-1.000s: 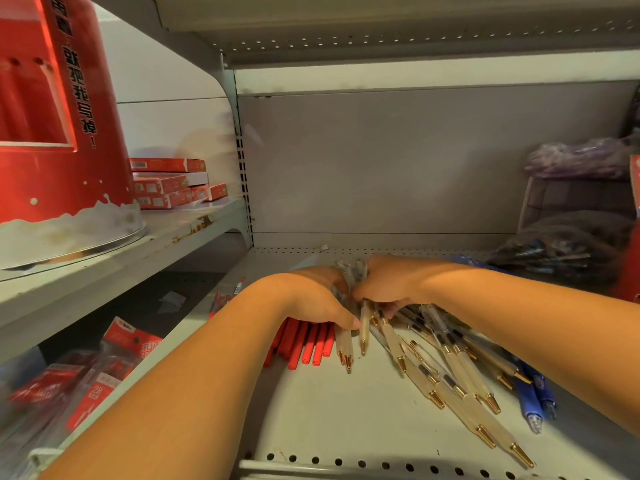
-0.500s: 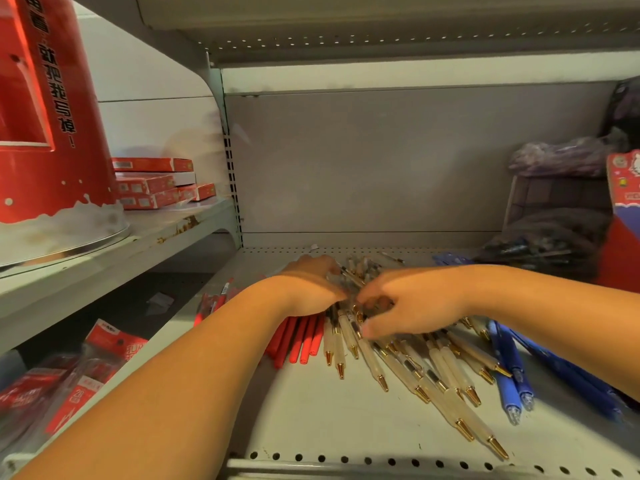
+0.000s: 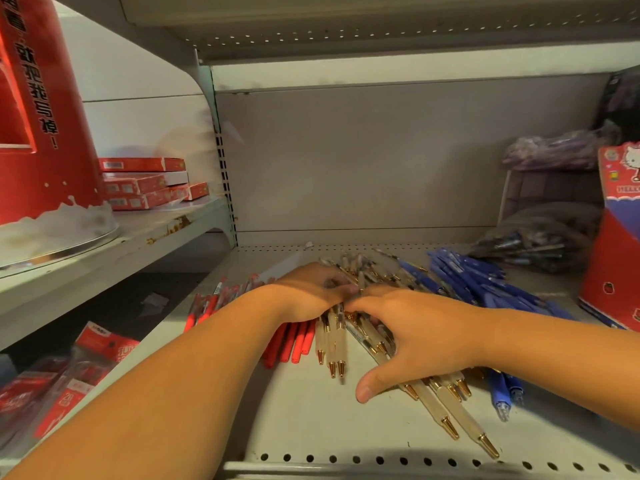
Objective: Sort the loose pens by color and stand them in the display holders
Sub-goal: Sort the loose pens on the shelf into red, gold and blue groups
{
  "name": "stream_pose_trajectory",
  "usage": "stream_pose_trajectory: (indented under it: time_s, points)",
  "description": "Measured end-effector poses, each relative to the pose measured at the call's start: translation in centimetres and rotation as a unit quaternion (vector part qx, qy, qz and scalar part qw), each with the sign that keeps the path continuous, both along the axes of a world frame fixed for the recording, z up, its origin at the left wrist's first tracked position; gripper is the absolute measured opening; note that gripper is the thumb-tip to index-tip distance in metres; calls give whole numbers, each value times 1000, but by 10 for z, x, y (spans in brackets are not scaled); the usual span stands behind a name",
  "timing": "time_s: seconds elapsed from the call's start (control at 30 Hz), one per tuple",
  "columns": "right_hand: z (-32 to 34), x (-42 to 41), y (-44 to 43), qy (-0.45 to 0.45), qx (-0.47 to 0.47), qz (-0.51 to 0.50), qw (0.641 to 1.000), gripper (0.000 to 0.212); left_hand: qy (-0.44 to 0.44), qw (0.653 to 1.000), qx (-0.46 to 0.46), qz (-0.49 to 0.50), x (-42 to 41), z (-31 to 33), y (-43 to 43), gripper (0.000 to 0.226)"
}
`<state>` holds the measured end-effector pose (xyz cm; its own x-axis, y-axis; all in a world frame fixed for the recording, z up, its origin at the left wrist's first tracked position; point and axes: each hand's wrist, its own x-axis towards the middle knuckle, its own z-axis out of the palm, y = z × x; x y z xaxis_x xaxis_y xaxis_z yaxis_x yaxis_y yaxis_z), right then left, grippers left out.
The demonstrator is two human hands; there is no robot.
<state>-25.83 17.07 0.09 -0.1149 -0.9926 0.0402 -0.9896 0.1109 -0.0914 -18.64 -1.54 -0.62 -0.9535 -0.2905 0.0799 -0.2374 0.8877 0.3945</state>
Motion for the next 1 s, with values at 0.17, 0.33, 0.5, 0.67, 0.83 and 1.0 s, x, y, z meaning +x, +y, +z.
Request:
stream_pose_trajectory:
  time_s: [0.17, 0.33, 0.5, 0.67, 0.83, 1.0]
  points:
    - [-10, 7, -5, 31, -48, -32, 998, 79, 7, 1000, -3, -4, -2, 0, -1, 30]
    - [-9, 1, -11, -10, -75, -33, 997, 34, -12, 1000, -5, 11, 1, -1, 4, 32]
    - [21, -40, -28, -141, -99, -138, 975, 13, 1, 1000, -3, 21, 3, 2, 7, 21]
    - [23, -89, -73, -82, -37, -262, 961, 36, 11, 999, 42, 30, 4, 4, 7, 25]
    - [9, -94, -125, -44, 100, -275, 955, 68, 35, 997, 68, 22, 5, 6, 3, 25]
    - [17, -93, -149, -52, 204, -230, 950, 45, 46, 995, 85, 34, 7, 10, -4, 18]
